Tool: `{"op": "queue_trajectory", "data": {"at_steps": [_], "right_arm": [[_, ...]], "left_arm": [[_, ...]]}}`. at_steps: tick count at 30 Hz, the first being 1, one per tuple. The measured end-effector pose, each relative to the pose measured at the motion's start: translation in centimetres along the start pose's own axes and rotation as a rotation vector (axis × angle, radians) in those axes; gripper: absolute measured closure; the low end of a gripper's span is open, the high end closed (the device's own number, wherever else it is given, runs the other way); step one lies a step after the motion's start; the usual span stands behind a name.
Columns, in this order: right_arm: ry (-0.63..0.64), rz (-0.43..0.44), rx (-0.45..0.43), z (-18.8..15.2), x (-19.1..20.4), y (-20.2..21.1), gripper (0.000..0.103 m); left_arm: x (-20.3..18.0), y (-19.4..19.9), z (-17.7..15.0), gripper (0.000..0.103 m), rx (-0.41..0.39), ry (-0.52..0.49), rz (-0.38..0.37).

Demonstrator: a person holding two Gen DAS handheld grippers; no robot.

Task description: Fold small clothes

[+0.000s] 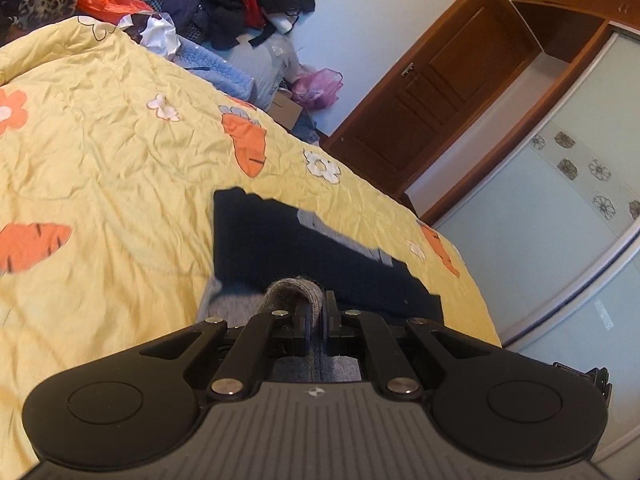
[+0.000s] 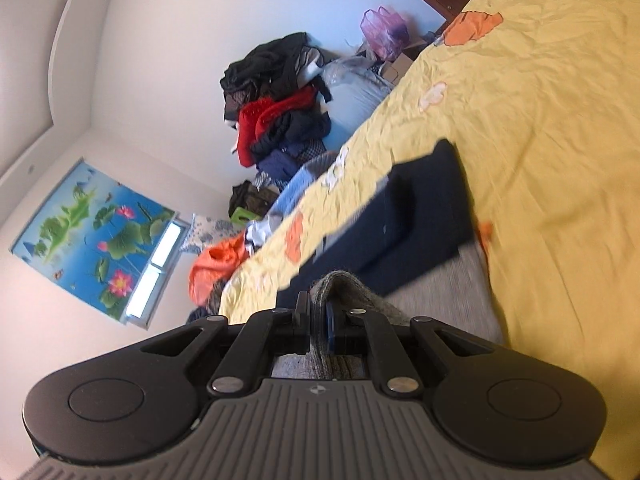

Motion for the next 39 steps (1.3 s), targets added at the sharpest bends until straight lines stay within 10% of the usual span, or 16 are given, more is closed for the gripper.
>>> {"op": "queue_trajectory", "data": {"at_steps": [14, 18, 19, 21, 23, 31, 39], "right_arm": [[-0.102, 0.004, -0.073, 9.5, -5.3, -10.0, 0.088], [-0.313, -0.112, -0.087, 11.6, -10.2, -13.8, 0.028], [-0.313, -0.111, -0.106, 11.5, -10.1, -13.7, 0.026], [-0.234, -0.09, -0.098, 10.5, -8.8, -13.0, 0.026], [-0.144, -0.11, -0.061, 8.8, -7.9, -11.9, 0.026], [0.193, -0.366, 0.022, 2.6, -6.5, -7.1, 0.027], [0.708, -0.531, 0.016, 5.5, -1.7, -12.6, 0.029]], "left_arm": [[1.8, -13.1, 9.3, 0.097, -0.056, -0.051, 0.108], [4.8, -15.9, 11.1, 0.093, -0.042, 0.082, 0.158], [5.3, -15.4, 10.9, 0.088, -0.041, 0.112, 0.166], [5.6, -13.6, 9.7, 0.049, -0.066, 0.101, 0.142], [6.0, -11.4, 7.8, 0.021, -0.11, 0.045, 0.204], [4.6, -8.1, -2.1, 0.022, -0.051, -0.273, 0.411], [-2.3, -13.5, 1.6, 0.022, -0.262, -0.977, 0.661]]}}
Point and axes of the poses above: each gripper's, at about its wrist camera, not at the fingertips, and y roughly against the way its jaws point, x to its left, z to its top, the point moved 7 cm from there along -y, roughly the way its jaws point, and after that the axes turned 4 degrees about z, right-handed, at the moved point
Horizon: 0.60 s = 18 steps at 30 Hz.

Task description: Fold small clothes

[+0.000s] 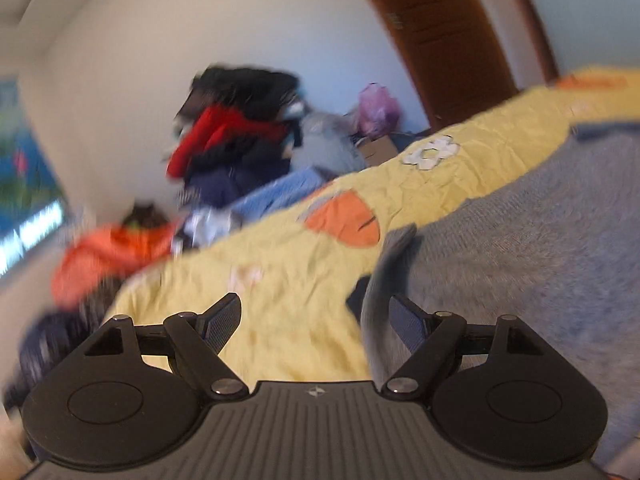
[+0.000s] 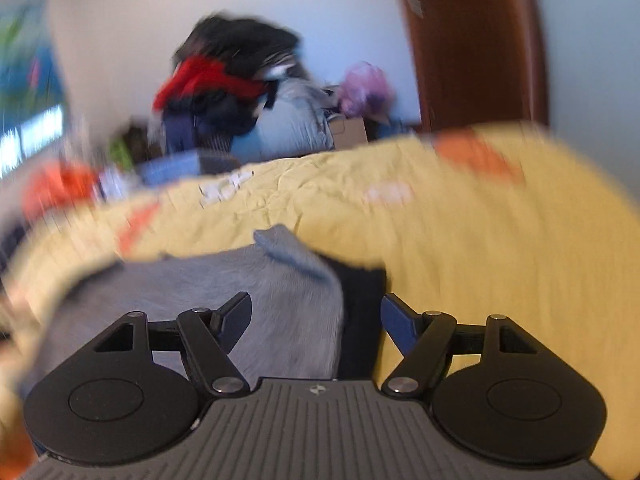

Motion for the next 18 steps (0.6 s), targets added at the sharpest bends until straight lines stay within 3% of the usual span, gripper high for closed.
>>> {"op": "queue_trajectory", "data": {"at_steps": [2, 5, 6, 7, 8, 10, 11, 13, 15, 18], "right_arm": [[0.17, -0.03, 0.028, 0.9, 1.9, -2.5, 0.031], [0.313, -0.058, 0.096, 1.3, 3.5, -6.4, 0.035], [0.321, -0.06, 0.128, 1.2, 3.6, -7.8, 0.039], [0.317, -0.052, 0.146, 1.2, 3.8, -8.6, 0.049], [0.301, -0.032, 0.156, 1.2, 3.8, -9.3, 0.056], [0.246, -0.009, 0.166, 1.7, 3.7, -10.2, 0.088], [0.229, -0.013, 0.159, 2.1, 3.5, -10.3, 0.088], [0.138, 0.017, 0.119, 3.0, 2.6, -9.9, 0.093], [-0.033, 0.02, 0.084, 3.4, -0.2, -9.9, 0.095], [-0.267, 0.021, 0.142, 1.6, -4.0, -10.5, 0.09]], "left_arm": [[-1.5, -2.4, 1.1, 0.022, -0.009, -0.082, -0.006], [-2.6, -6.7, 1.0, 0.024, 0.081, -0.077, -0.039], [-2.8, -8.1, 0.7, 0.048, 0.12, -0.063, -0.06], [-3.2, -9.4, 0.2, 0.065, 0.169, -0.05, -0.102], [-3.5, -10.3, -0.2, 0.082, 0.21, -0.032, -0.144], [-3.7, -10.7, 0.1, 0.091, 0.187, -0.029, -0.164], [-3.7, -10.8, 0.6, 0.098, 0.171, -0.031, -0.166], [-2.4, -11.5, 1.0, 0.098, 0.181, 0.063, -0.165], [-0.8, -14.0, -0.6, 0.097, 0.327, 0.223, -0.159], [1.0, -13.0, -1.4, 0.092, 0.322, 0.356, -0.181]]}}
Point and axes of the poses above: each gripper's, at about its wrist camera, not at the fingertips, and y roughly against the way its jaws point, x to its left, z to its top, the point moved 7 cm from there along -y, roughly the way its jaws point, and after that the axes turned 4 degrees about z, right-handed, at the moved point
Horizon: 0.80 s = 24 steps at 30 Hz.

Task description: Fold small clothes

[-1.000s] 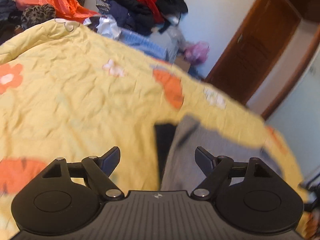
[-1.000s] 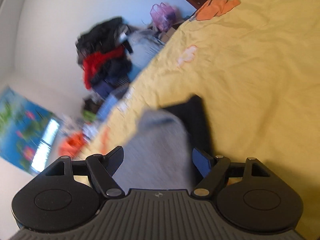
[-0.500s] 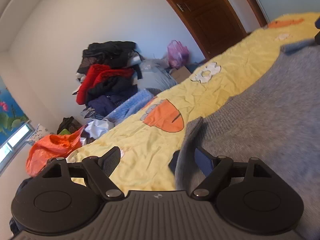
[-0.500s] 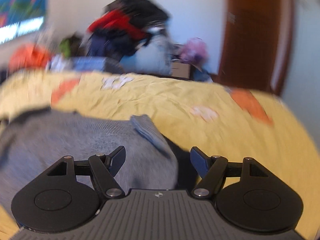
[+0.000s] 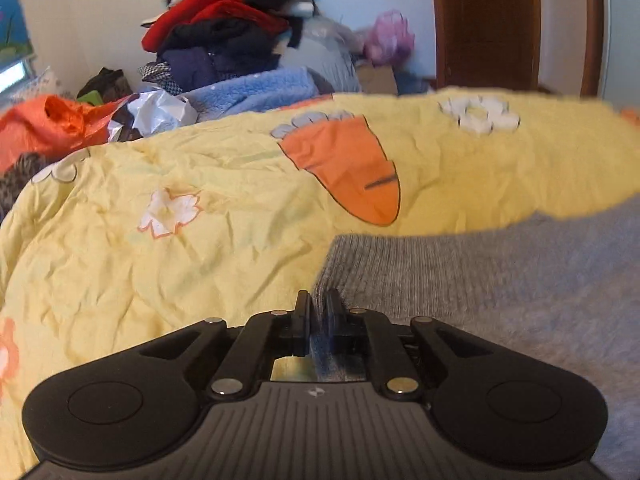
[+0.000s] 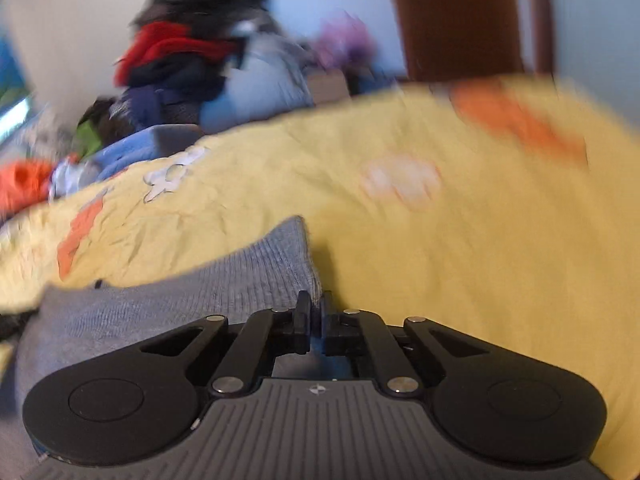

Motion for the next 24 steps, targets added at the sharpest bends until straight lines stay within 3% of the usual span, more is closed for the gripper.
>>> {"op": "queue_trajectory", "data": {"at_steps": [1, 2, 4, 5, 6, 8, 11, 15, 17, 20, 22, 24], "right_arm": [[-0.051, 0.015, -0.014, -0.3, -0.4, 0.7, 0.083], [-0.081, 0.018, -0.041, -0.4, -0.6, 1.9, 0.076], [-0.118, 0.069, -0.093, -0.9, -0.7, 4.8, 0.047], [-0.134, 0.103, -0.112, -1.5, -0.7, 6.3, 0.044], [-0.159, 0.141, -0.124, -2.3, -0.8, 7.9, 0.041], [-0.21, 0.195, -0.117, -4.5, -1.3, 10.6, 0.041], [-0.295, 0.232, -0.087, -8.7, -2.7, 14.2, 0.041], [-0.477, 0.265, -0.076, -14.0, -4.7, 17.4, 0.041], [-0.545, 0.286, -0.049, -15.8, -4.9, 17.5, 0.041], [-0.542, 0.28, -0.039, -16.6, -3.9, 16.8, 0.041], [-0.549, 0.292, -0.036, -16.3, -3.0, 16.0, 0.04], [-0.558, 0.299, -0.039, -16.0, -2.3, 14.9, 0.04]], "left_arm": [[0.5, 0.8, -0.2, 0.09, 0.001, 0.018, -0.002], [1.2, 1.8, -0.4, 0.08, -0.004, 0.044, 0.0], [2.9, 4.4, -1.2, 0.057, -0.033, 0.125, -0.01], [3.8, 6.0, -1.9, 0.042, -0.05, 0.177, -0.026], [4.5, 7.5, -2.9, 0.034, -0.062, 0.235, -0.047], [5.4, 10.5, -5.3, 0.034, -0.056, 0.366, -0.159], [5.8, 13.3, -10.0, 0.034, 0.021, 0.58, -0.338], [6.3, 13.8, -16.0, 0.035, 0.148, 0.832, -0.432], [6.9, 14.2, -16.8, 0.035, 0.127, 0.892, -0.469], [6.7, 14.2, -16.7, 0.035, 0.15, 0.98, -0.552], [5.3, 13.7, -17.1, 0.034, 0.207, 1.028, -0.664], [4.5, 13.3, -17.3, 0.035, 0.23, 1.059, -0.683]]}}
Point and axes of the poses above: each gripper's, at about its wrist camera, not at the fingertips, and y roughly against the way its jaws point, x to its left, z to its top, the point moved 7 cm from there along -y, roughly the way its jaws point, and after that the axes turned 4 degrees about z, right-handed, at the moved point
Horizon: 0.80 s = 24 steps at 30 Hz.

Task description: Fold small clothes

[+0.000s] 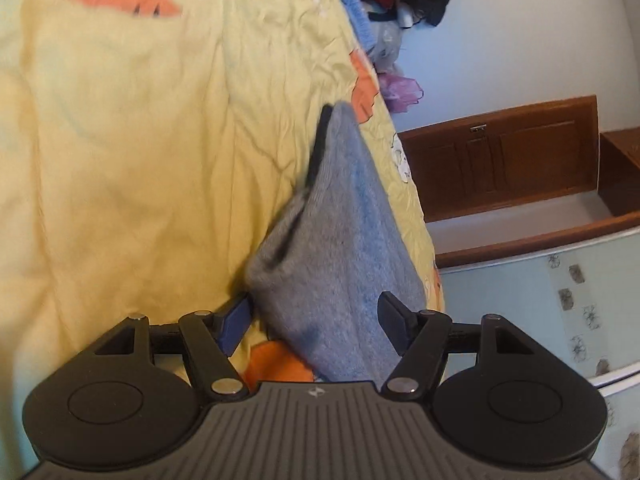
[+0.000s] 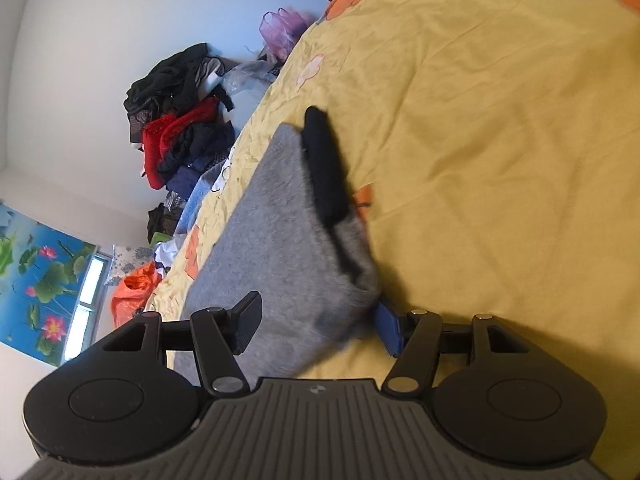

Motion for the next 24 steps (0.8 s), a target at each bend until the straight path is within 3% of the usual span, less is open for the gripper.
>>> {"op": "queue_trajectory", "data": {"at_steps": [5, 6, 7, 8, 9, 12, 15, 20, 24], "right_arm": [[0.0, 0.01, -0.021, -0.1, 1.0, -2.3, 0.04], [-0.01, 0.011, -0.025, 0.0, 1.1, -2.6, 0.04], [-0.02, 0.016, -0.029, 0.1, 1.1, -2.8, 0.041], [-0.026, 0.022, -0.035, 0.1, 1.2, -3.1, 0.041], [-0.026, 0.025, -0.04, 0.1, 1.3, -3.4, 0.046], [-0.037, 0.014, -0.019, -0.1, 1.0, -4.7, 0.09], [-0.006, -0.012, -0.043, -0.1, 1.2, -4.9, 0.09], [0.072, 0.095, -0.066, -0.1, 4.8, -1.3, 0.091], [0.097, 0.136, -0.04, -1.7, 5.4, 2.7, 0.091]], "left_arm": [[-0.3, -0.7, 0.4, 0.036, -0.036, 0.038, 0.014], [-0.5, -0.9, 0.5, 0.042, -0.045, 0.03, 0.028], [-0.5, -1.1, 0.5, 0.053, -0.056, 0.009, 0.059], [-0.5, -1.7, 0.4, 0.078, -0.055, -0.018, 0.114], [-0.4, -2.2, 0.3, 0.095, -0.056, -0.043, 0.163], [-1.1, -2.6, 0.5, 0.097, -0.111, -0.137, 0.217], [-2.5, -2.1, 0.6, 0.099, -0.132, -0.198, 0.265], [-5.9, 3.3, -0.4, 0.099, -0.173, -0.296, 0.17], [-4.4, 6.8, -2.6, 0.099, -0.161, -0.288, 0.164]]}}
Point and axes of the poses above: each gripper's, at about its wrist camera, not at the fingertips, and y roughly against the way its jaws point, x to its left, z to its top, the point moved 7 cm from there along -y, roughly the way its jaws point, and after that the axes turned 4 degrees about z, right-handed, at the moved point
